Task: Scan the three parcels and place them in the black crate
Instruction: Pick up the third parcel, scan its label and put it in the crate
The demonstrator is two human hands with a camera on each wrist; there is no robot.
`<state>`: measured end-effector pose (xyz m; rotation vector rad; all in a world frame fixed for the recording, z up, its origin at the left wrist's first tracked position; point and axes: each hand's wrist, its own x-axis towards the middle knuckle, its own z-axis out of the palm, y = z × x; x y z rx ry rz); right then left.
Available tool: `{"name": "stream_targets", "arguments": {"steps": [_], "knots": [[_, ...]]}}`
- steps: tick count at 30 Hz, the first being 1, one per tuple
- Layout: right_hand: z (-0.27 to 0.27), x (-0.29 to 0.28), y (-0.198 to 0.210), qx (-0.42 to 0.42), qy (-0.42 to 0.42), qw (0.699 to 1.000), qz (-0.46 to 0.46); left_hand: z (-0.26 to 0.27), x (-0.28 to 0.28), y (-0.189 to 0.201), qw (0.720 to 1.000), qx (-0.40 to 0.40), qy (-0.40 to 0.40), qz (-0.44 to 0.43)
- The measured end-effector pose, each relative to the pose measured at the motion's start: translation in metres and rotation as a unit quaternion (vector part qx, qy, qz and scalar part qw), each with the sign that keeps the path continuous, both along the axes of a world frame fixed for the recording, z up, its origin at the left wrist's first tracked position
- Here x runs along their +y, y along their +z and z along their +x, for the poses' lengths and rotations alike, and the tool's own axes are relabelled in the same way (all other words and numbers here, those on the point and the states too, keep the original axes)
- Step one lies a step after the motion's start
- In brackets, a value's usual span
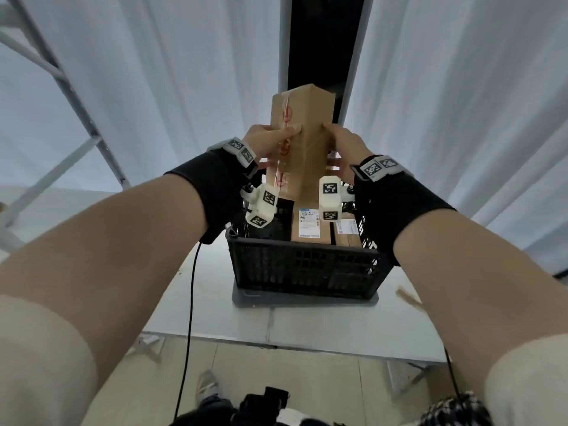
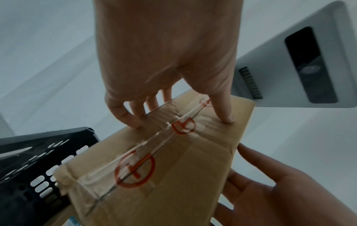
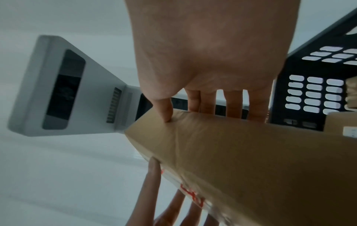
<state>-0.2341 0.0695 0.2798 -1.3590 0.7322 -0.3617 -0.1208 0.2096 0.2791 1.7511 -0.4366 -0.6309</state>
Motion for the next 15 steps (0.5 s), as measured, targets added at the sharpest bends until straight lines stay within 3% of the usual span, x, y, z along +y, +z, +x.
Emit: {"name": "stream_targets", "arguments": {"steps": [6, 15], "knots": [[-0.048, -0.011, 0.051, -0.046, 0.025, 0.999, -0.013, -0.058, -0.004, 0.053, 0.998, -0.051, 0.033, -0.035], [-0.084, -0.005, 0.131, -0.12, 0.035, 0.991, -0.042, -0.08, 0.002, 0.142, 0.986, -0.139, 0.042, -0.08]]}}
